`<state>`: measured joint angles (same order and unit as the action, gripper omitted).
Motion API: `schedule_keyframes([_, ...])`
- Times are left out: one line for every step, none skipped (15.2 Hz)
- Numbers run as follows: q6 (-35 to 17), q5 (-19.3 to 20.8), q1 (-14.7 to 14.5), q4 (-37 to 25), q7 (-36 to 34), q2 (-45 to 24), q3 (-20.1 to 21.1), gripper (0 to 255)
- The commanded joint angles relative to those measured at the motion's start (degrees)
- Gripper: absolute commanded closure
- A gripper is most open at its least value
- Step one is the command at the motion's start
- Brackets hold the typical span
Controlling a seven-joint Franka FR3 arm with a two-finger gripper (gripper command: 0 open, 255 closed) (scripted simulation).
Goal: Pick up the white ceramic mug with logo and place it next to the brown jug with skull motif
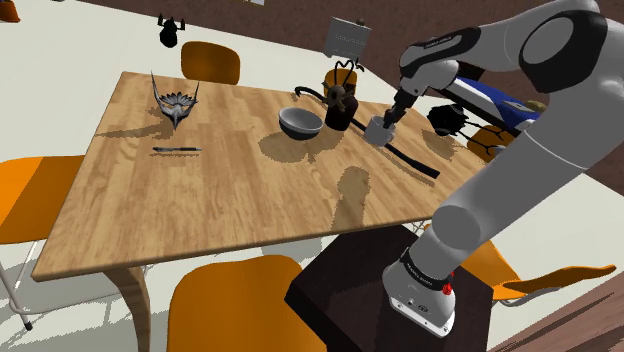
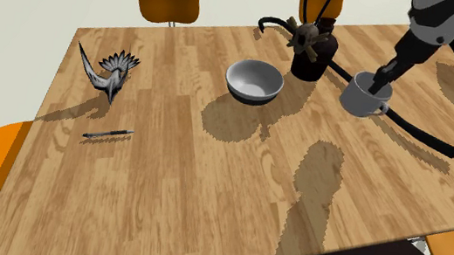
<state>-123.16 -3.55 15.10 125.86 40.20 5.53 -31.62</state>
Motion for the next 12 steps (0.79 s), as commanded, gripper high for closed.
schedule_keyframes([-1.6,-0.5,0.0,0.9,0.5,-0.7,-0.1,255])
schedule_keyframes([-2.3,-0.8,0.0,1.3,0.8,-1.1,-0.2,255])
schedule_keyframes([-3.1,-1.1,0.0,1.8,1.1,-1.5,-0.3,255])
schedule_keyframes([-3.8,-1.5,-0.1,2.2,1.4,-2.0,-0.3,255])
schedule_keyframes([-4.6,-1.8,-0.1,2.5,1.7,-2.4,-0.4,255])
schedule_keyframes([-5.3,-2.2,-0.1,2.9,2.0,-2.9,-0.4,255])
schedule_keyframes([-6.0,-2.5,-0.1,3.3,2.3,-3.3,-0.5,255])
schedule_keyframes([-6.8,-2.9,-0.1,3.6,2.7,-3.8,-0.5,255])
schedule_keyframes([-7.5,-3.4,-0.1,4.0,3.0,-4.3,-0.5,255])
schedule_keyframes([-8.2,-3.8,-0.1,4.3,3.4,-4.8,-0.5,255])
schedule_keyframes([-9.0,-4.3,-0.1,4.6,3.8,-5.4,-0.6,255])
schedule_keyframes([-9.7,-4.8,-0.1,4.9,4.2,-5.9,-0.6,255])
